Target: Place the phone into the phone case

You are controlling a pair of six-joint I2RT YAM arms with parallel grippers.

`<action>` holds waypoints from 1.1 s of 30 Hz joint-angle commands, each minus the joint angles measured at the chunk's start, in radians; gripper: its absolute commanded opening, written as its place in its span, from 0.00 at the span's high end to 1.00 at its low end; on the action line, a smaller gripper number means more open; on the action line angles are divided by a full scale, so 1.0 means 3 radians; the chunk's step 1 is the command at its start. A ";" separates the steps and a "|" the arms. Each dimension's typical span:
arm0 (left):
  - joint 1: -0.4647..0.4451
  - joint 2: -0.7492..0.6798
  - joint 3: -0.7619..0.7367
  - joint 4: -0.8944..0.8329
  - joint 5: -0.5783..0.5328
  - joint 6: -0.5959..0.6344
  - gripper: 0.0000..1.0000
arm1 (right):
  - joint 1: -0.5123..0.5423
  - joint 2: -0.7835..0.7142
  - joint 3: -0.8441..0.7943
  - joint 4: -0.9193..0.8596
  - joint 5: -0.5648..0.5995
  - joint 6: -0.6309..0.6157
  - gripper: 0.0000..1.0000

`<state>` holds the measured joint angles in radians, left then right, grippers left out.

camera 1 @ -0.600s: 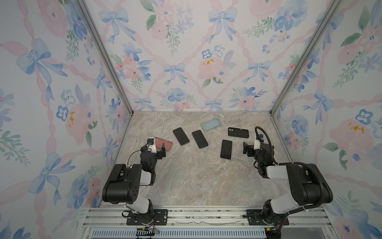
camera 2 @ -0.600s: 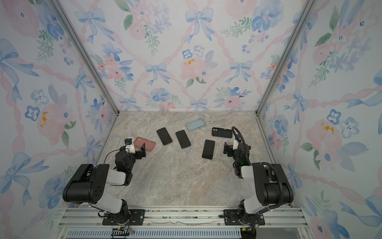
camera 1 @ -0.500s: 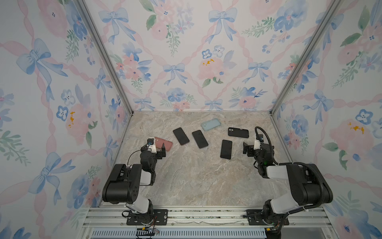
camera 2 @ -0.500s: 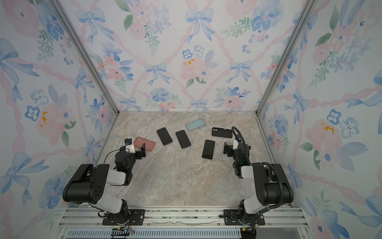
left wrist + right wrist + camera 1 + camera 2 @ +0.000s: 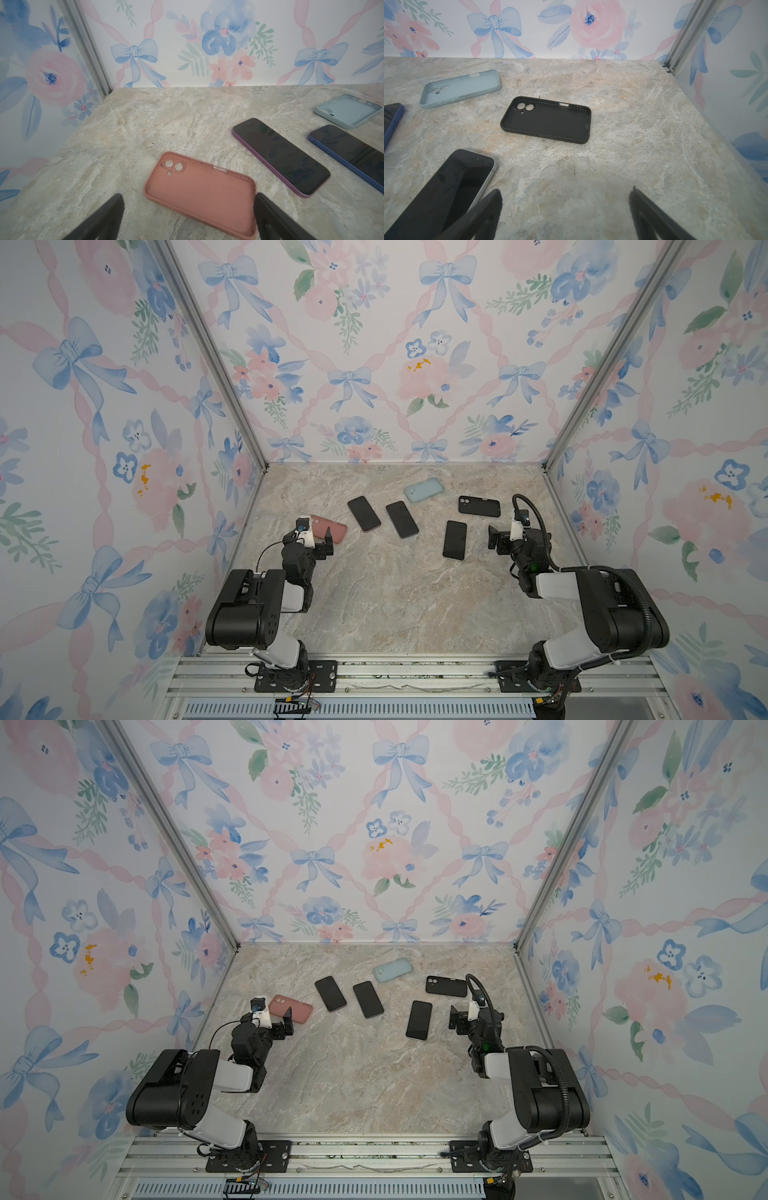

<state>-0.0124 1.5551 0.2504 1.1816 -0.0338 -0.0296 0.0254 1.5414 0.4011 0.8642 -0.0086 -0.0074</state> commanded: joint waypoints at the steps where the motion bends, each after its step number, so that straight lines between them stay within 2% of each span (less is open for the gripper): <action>1: 0.0021 0.0042 -0.0017 0.0067 0.0019 -0.0007 0.02 | -0.0045 0.0021 0.0000 0.0070 -0.0043 0.0025 0.03; 33: -0.0037 0.0029 -0.0023 0.0072 -0.0085 0.0026 0.02 | -0.0044 0.0017 0.0002 0.0075 -0.0043 0.0027 0.03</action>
<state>-0.0151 1.5551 0.2504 1.1816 -0.0418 -0.0292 0.0200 1.5414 0.4011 0.8673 -0.0086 -0.0074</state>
